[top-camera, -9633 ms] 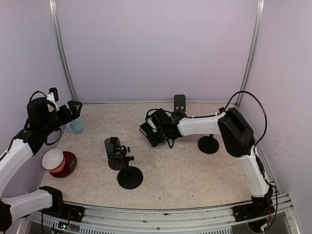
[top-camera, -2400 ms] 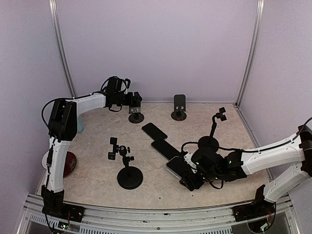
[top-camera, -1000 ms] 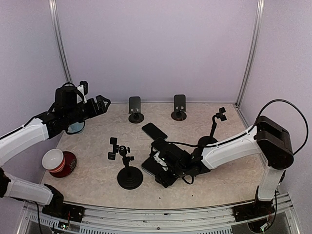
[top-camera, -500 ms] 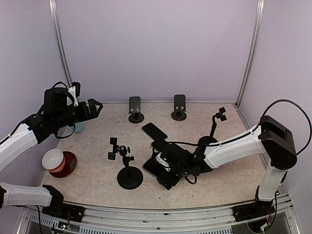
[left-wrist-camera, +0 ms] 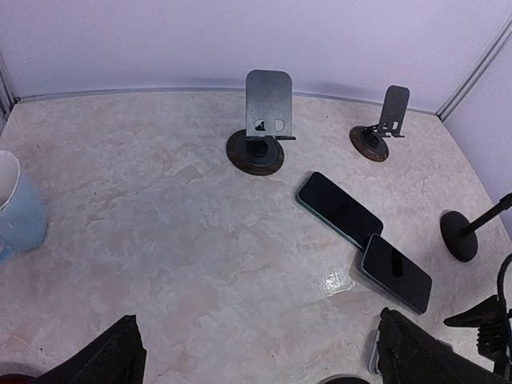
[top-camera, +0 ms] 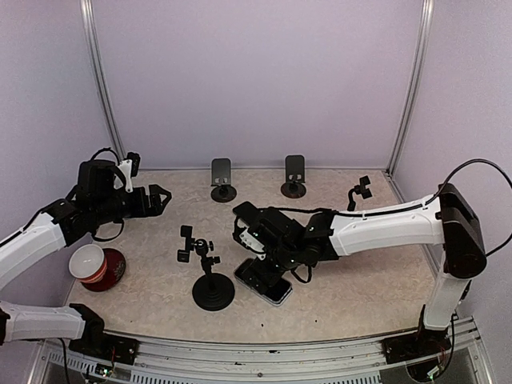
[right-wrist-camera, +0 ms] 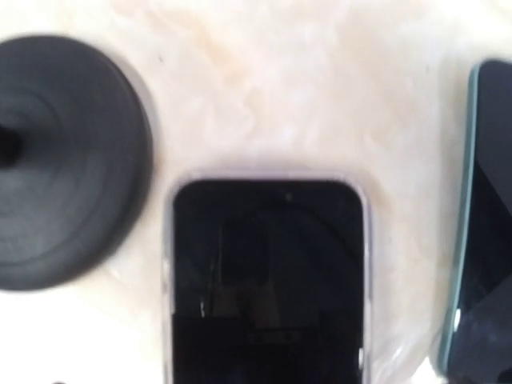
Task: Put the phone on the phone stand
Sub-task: Pick up the phone.
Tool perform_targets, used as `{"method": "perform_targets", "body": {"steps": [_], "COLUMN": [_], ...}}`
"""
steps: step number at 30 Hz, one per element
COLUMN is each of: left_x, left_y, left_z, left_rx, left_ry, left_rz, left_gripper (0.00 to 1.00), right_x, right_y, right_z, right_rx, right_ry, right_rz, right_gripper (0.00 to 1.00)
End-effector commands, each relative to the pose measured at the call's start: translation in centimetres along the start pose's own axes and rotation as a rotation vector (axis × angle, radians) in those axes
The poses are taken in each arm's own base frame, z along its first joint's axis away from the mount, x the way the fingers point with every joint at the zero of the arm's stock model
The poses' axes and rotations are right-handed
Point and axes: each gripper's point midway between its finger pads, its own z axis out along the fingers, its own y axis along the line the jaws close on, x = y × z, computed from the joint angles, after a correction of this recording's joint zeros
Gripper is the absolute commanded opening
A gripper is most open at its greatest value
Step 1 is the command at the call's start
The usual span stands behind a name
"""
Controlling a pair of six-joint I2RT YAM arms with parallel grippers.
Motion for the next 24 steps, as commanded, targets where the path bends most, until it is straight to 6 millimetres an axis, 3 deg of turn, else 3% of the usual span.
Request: {"method": "perform_targets", "body": {"steps": [1,12,24], "left_x": [-0.2,0.1,-0.8], "left_y": [0.0,0.8,1.9], "left_z": [0.4,0.7,-0.4], "left_rx": [0.044,0.074,0.039], "left_ry": [-0.026,-0.017,-0.061], "left_rz": [0.004,-0.065,-0.077], "left_gripper": [0.99,0.99,0.99], "right_x": [0.8,-0.3,-0.8], "right_y": [0.2,0.8,-0.6], "right_z": [0.7,2.5,3.4], "right_rx": [0.011,-0.083,-0.073], "right_ry": [0.09,0.13,0.17], "right_rz": [-0.038,0.004,0.026], "right_gripper": [1.0,1.0,1.0]}}
